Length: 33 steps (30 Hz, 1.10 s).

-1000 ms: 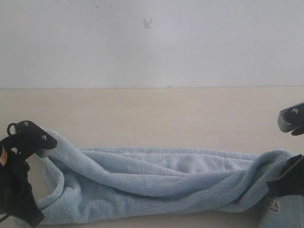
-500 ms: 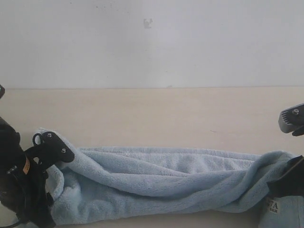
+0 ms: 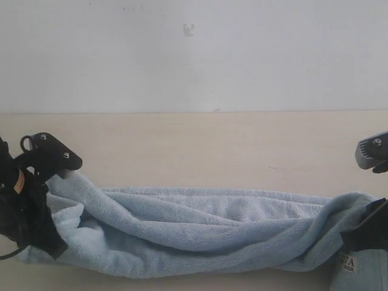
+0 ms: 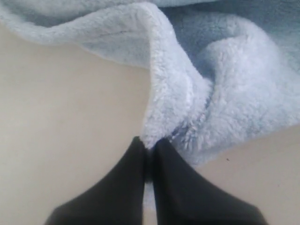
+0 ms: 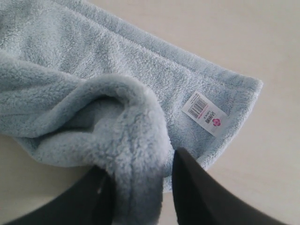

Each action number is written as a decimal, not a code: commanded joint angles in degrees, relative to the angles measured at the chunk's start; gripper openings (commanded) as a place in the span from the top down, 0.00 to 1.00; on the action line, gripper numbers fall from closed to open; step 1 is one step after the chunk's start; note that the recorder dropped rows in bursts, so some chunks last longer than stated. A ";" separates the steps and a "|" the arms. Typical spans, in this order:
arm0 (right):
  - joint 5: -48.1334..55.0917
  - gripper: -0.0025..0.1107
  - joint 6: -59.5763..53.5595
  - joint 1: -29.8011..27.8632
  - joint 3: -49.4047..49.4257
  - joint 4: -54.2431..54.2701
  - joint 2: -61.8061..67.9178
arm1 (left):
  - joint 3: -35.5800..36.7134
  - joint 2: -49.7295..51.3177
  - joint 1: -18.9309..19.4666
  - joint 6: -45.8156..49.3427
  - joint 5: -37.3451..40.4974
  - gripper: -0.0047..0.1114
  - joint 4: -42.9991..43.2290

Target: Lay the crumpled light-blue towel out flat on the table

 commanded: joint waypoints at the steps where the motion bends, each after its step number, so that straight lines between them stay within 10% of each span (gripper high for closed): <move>1: -0.76 0.66 0.14 -0.13 0.10 -0.16 -0.07 | -0.33 -3.03 -0.20 -3.38 6.06 0.93 1.83; 13: -0.18 0.66 -1.01 -0.13 0.10 -4.28 0.47 | 4.21 -1.04 -0.20 11.25 18.42 0.93 -16.02; 24: 5.93 0.66 4.09 -0.13 0.10 -0.50 6.26 | 5.33 1.30 -0.20 12.22 14.83 0.93 -16.03; 33: 3.41 0.66 -28.94 -0.13 0.10 24.97 5.99 | 5.22 1.30 -0.20 12.22 11.95 0.93 -17.43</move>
